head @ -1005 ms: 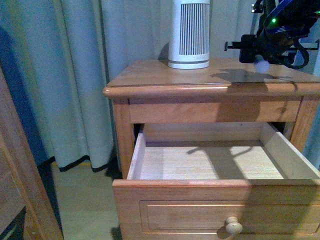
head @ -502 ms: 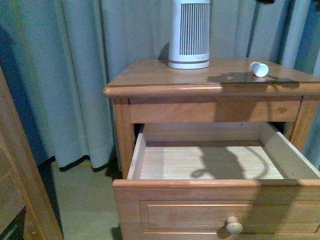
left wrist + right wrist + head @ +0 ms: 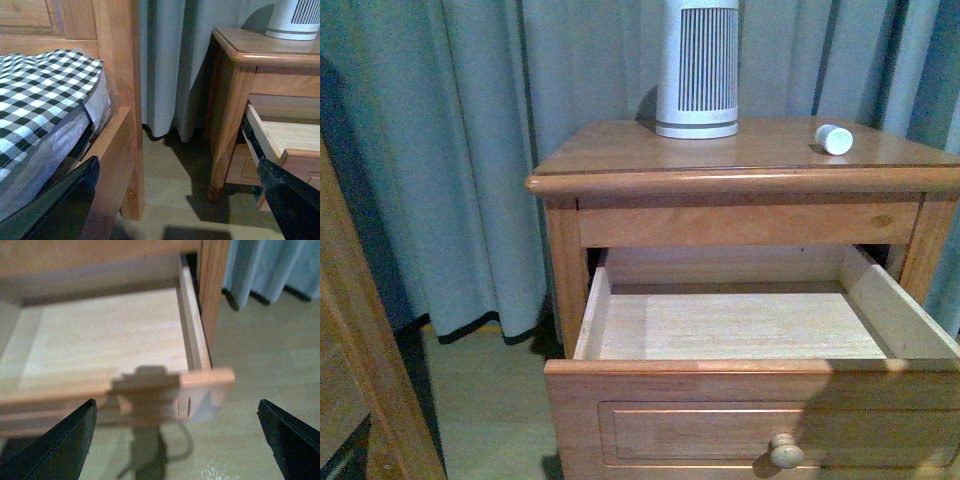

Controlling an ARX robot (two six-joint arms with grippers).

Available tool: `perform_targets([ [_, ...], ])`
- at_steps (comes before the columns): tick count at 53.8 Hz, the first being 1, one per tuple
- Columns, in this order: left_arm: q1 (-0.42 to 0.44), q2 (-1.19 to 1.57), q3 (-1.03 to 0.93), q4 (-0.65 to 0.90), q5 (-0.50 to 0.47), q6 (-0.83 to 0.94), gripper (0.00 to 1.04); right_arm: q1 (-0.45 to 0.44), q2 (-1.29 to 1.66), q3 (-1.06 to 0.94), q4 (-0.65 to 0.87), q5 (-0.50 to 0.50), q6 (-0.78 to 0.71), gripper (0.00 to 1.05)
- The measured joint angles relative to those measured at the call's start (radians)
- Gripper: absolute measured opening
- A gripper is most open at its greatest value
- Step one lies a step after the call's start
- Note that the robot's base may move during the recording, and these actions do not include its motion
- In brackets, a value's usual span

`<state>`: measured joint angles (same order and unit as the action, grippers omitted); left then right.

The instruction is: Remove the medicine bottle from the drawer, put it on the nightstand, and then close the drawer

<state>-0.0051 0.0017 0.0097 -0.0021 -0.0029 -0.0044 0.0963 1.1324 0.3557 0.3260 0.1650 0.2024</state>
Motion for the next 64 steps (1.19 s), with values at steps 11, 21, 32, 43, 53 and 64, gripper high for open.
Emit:
perform_targets([
  [11,0.0,0.0,0.0,0.0,0.0,0.0,0.98,0.073,0.22,-0.111,0.316,0.017,0.046,0.98],
  [21,0.0,0.0,0.0,0.0,0.0,0.0,0.98,0.097,0.505,-0.06,0.54,0.05,0.047,0.98],
  [32,0.0,0.0,0.0,0.0,0.0,0.0,0.98,0.093,0.674,0.043,0.661,0.064,0.016,0.98],
  [43,0.0,0.0,0.0,0.0,0.0,0.0,0.98,0.056,0.853,0.295,0.649,0.061,-0.066,0.98],
  [53,0.0,0.0,0.0,0.0,0.0,0.0,0.98,0.022,1.014,0.597,0.521,0.054,-0.114,0.98],
  [64,0.0,0.0,0.0,0.0,0.0,0.0,0.98,-0.004,1.139,0.806,0.43,0.077,-0.15,0.98],
])
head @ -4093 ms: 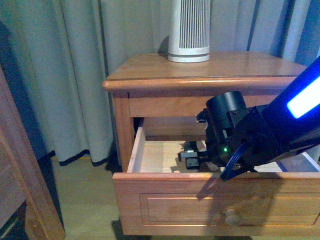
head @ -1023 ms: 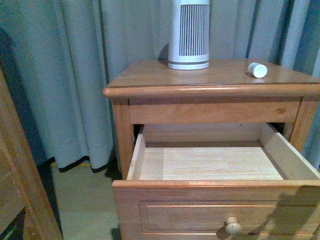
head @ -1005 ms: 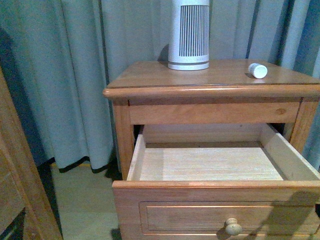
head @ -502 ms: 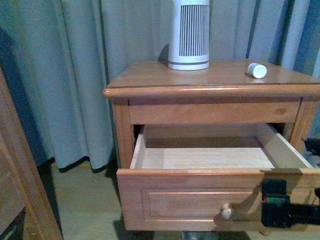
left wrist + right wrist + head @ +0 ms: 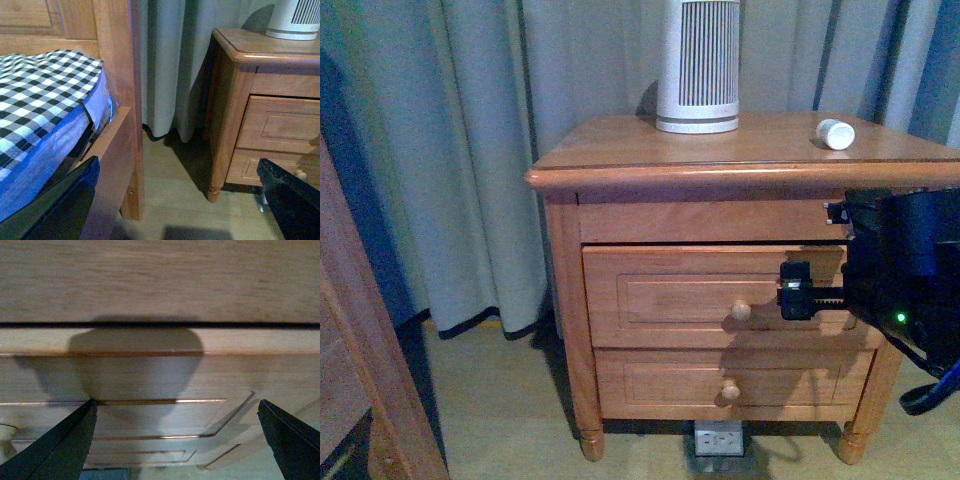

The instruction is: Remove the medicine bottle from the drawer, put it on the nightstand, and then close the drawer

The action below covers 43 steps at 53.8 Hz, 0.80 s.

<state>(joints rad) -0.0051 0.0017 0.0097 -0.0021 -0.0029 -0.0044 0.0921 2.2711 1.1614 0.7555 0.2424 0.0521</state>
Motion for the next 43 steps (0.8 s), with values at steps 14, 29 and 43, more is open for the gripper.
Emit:
perform_targets([
  [14,0.0,0.0,0.0,0.0,0.0,0.0,0.98,-0.005,-0.002,0.015,-0.009,-0.028,0.0,0.98],
  [29,0.0,0.0,0.0,0.0,0.0,0.0,0.98,-0.011,-0.341,-0.267,-0.058,-0.053,0.073,0.98],
  [43,0.0,0.0,0.0,0.0,0.0,0.0,0.98,-0.146,-1.008,-0.697,-0.138,-0.124,-0.008,0.98],
])
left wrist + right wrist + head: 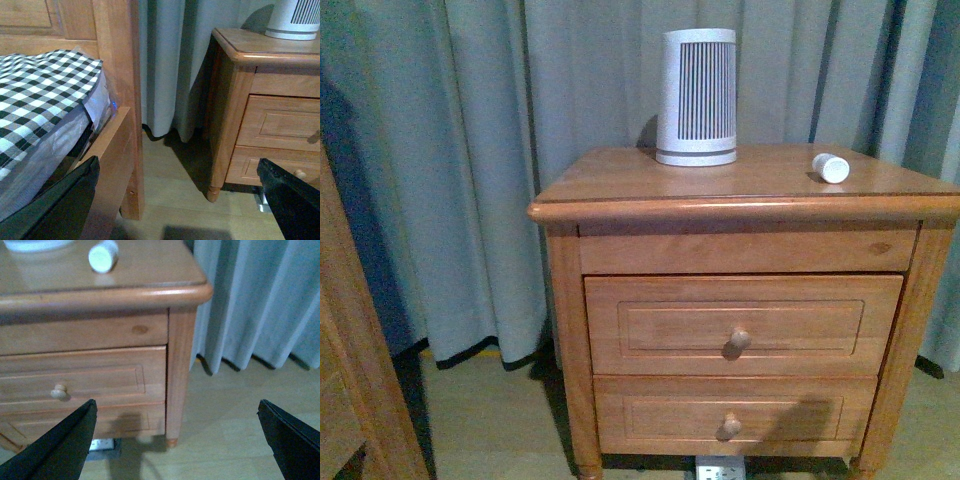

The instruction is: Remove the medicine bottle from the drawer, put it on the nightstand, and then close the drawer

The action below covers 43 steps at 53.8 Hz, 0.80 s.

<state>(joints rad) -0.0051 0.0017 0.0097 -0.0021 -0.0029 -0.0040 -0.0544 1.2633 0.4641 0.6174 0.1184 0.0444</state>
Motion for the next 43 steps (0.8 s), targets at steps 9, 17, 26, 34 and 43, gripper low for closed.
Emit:
perform_targets([
  [9,0.0,0.0,0.0,0.0,0.0,0.0,0.98,-0.055,-0.396,-0.134,-0.139,-0.04,-0.025,0.98],
  [17,0.0,0.0,0.0,0.0,0.0,0.0,0.98,-0.098,-0.736,-0.212,-0.303,-0.071,-0.034,0.98],
  [26,0.0,0.0,0.0,0.0,0.0,0.0,0.98,-0.194,-1.031,-0.269,-0.503,-0.126,-0.019,0.98],
  [34,0.0,0.0,0.0,0.0,0.0,0.0,0.98,-0.219,-1.118,-0.352,-0.574,-0.164,-0.023,0.98],
  [43,0.0,0.0,0.0,0.0,0.0,0.0,0.98,-0.257,-1.122,-0.357,-0.585,-0.312,-0.028,0.89],
])
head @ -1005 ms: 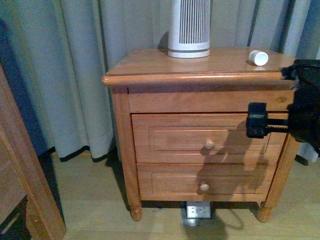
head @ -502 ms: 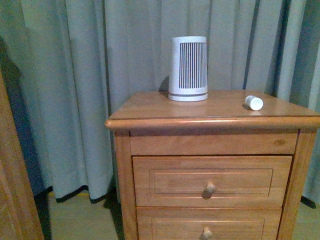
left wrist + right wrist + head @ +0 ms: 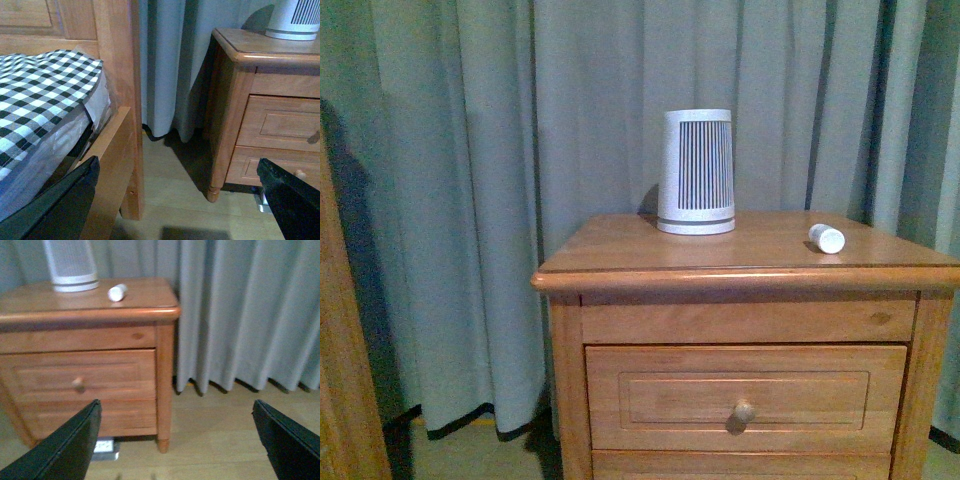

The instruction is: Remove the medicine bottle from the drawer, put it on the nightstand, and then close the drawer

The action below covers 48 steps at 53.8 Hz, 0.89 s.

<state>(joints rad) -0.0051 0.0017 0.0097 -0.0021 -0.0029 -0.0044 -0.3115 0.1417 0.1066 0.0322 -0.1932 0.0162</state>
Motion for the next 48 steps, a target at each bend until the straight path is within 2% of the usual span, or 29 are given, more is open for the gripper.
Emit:
perform_targets([
  [2,0.0,0.0,0.0,0.0,0.0,0.0,0.98,0.008,-0.009,-0.005,-0.008,-0.075,-0.003,0.79],
  [4,0.0,0.0,0.0,0.0,0.0,0.0,0.98,0.032,-0.023,-0.01,-0.013,-0.072,-0.006,0.71],
  [16,0.0,0.0,0.0,0.0,0.0,0.0,0.98,0.155,-0.069,-0.039,-0.029,0.051,-0.01,0.29],
  [20,0.0,0.0,0.0,0.0,0.0,0.0,0.98,0.261,-0.086,-0.047,-0.034,0.175,-0.01,0.16],
  [24,0.0,0.0,0.0,0.0,0.001,0.0,0.98,0.3,-0.092,-0.055,-0.034,0.176,-0.011,0.04],
  [48,0.0,0.0,0.0,0.0,0.0,0.0,0.98,0.308,-0.134,-0.093,-0.034,0.19,-0.013,0.03],
])
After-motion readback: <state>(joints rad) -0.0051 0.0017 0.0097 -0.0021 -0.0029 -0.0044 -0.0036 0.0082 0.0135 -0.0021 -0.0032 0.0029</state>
